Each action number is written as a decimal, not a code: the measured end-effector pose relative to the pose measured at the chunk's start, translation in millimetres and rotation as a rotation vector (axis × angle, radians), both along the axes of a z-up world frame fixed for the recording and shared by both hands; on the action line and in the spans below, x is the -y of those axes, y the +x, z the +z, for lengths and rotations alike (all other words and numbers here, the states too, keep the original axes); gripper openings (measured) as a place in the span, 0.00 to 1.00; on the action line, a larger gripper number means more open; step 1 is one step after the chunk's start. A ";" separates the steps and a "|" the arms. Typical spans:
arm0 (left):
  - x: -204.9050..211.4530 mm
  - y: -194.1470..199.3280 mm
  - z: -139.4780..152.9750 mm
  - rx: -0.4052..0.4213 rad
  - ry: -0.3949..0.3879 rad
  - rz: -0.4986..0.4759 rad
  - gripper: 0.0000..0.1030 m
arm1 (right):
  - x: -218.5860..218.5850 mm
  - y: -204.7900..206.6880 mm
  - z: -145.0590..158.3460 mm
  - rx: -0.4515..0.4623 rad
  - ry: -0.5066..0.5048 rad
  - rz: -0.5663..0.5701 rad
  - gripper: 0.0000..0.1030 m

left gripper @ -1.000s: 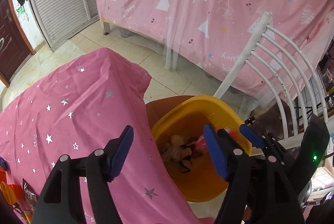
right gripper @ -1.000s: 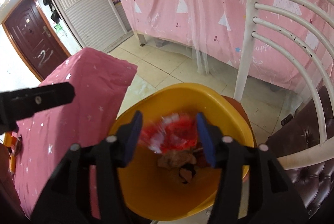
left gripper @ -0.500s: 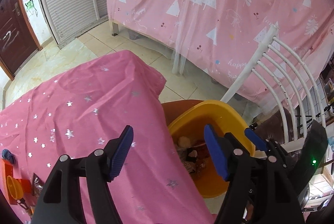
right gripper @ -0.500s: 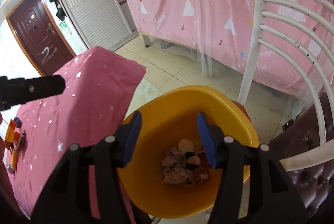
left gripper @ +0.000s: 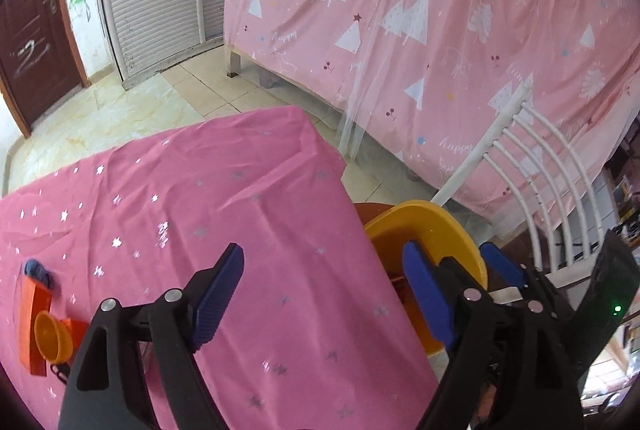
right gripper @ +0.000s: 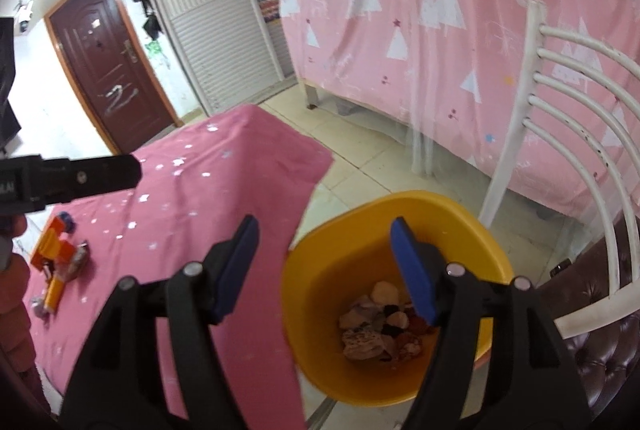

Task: Collect trash
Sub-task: 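Move both tools back over the bed toward the brown snack wrapper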

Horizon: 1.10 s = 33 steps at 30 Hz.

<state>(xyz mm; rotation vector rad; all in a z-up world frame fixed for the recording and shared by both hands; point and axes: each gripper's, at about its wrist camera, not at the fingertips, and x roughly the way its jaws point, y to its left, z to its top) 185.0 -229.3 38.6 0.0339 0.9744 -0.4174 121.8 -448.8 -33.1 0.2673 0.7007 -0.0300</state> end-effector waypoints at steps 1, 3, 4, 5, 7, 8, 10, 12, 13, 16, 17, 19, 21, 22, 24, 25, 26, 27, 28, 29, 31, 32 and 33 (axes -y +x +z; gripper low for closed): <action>-5.4 -2.7 1.5 0.007 -0.005 0.005 0.74 | -7.2 -0.4 2.2 0.003 -0.008 0.013 0.64; -14.0 -6.4 4.4 0.017 -0.010 0.013 0.75 | -17.2 -0.6 5.1 0.004 -0.017 0.038 0.64; -20.1 -8.9 7.2 0.023 -0.016 0.020 0.75 | -22.2 -0.8 5.9 0.005 -0.023 0.048 0.64; -25.2 -10.6 9.2 0.028 -0.021 0.024 0.75 | -27.9 -0.4 6.9 0.004 -0.030 0.058 0.64; -37.8 -15.6 15.3 0.043 -0.033 0.039 0.75 | -37.2 1.2 8.3 0.002 -0.036 0.074 0.64; -43.4 -17.8 18.2 0.052 -0.035 0.044 0.75 | -41.1 2.0 8.6 0.000 -0.038 0.081 0.64; -58.1 -24.9 24.0 0.087 -0.022 0.060 0.75 | -48.6 3.5 9.1 -0.003 -0.048 0.092 0.65; -72.1 -28.5 28.7 0.114 -0.018 0.084 0.77 | -54.8 3.7 10.8 -0.004 -0.056 0.102 0.67; -81.3 -31.3 30.1 0.122 -0.018 0.095 0.77 | -59.2 4.8 12.7 -0.003 -0.062 0.108 0.68; -107.0 -38.1 34.1 0.140 -0.019 0.127 0.78 | -68.6 7.6 18.0 0.002 -0.073 0.122 0.68; -113.7 -39.2 34.7 0.141 -0.021 0.134 0.78 | -71.7 7.5 19.9 0.005 -0.078 0.128 0.68; -131.2 -42.6 34.4 0.140 -0.021 0.152 0.79 | -81.3 8.0 24.8 0.011 -0.089 0.143 0.68; -148.4 -45.3 33.5 0.141 -0.014 0.173 0.79 | -91.2 8.2 28.9 0.018 -0.097 0.158 0.68; -156.4 -46.2 33.0 0.139 -0.016 0.183 0.79 | -97.1 7.9 30.9 0.020 -0.101 0.166 0.68; -168.9 -47.8 32.4 0.134 -0.021 0.202 0.79 | -105.9 8.2 32.9 0.022 -0.110 0.177 0.70; -177.6 -47.6 32.1 0.129 -0.032 0.213 0.79 | -111.4 8.4 33.9 0.023 -0.114 0.186 0.71; -184.7 -48.7 31.3 0.125 -0.039 0.220 0.79 | -117.6 9.0 35.2 0.023 -0.120 0.198 0.72; -191.3 -48.9 30.6 0.120 -0.041 0.227 0.79 | -121.4 9.4 36.2 0.023 -0.122 0.205 0.74; -200.0 -48.6 30.1 0.117 -0.045 0.241 0.79 | -128.5 9.6 37.6 0.025 -0.127 0.218 0.74; -205.7 -48.1 29.8 0.116 -0.048 0.252 0.79 | -132.8 9.2 38.5 0.026 -0.132 0.226 0.74; -219.4 -46.7 29.5 0.112 -0.056 0.275 0.79 | -144.5 9.8 40.6 0.028 -0.140 0.246 0.75; -225.2 -46.9 29.6 0.112 -0.060 0.285 0.79 | -150.2 10.8 41.7 0.028 -0.142 0.257 0.75; -231.0 -46.6 29.9 0.112 -0.062 0.294 0.79 | -154.4 10.7 41.8 0.028 -0.144 0.264 0.75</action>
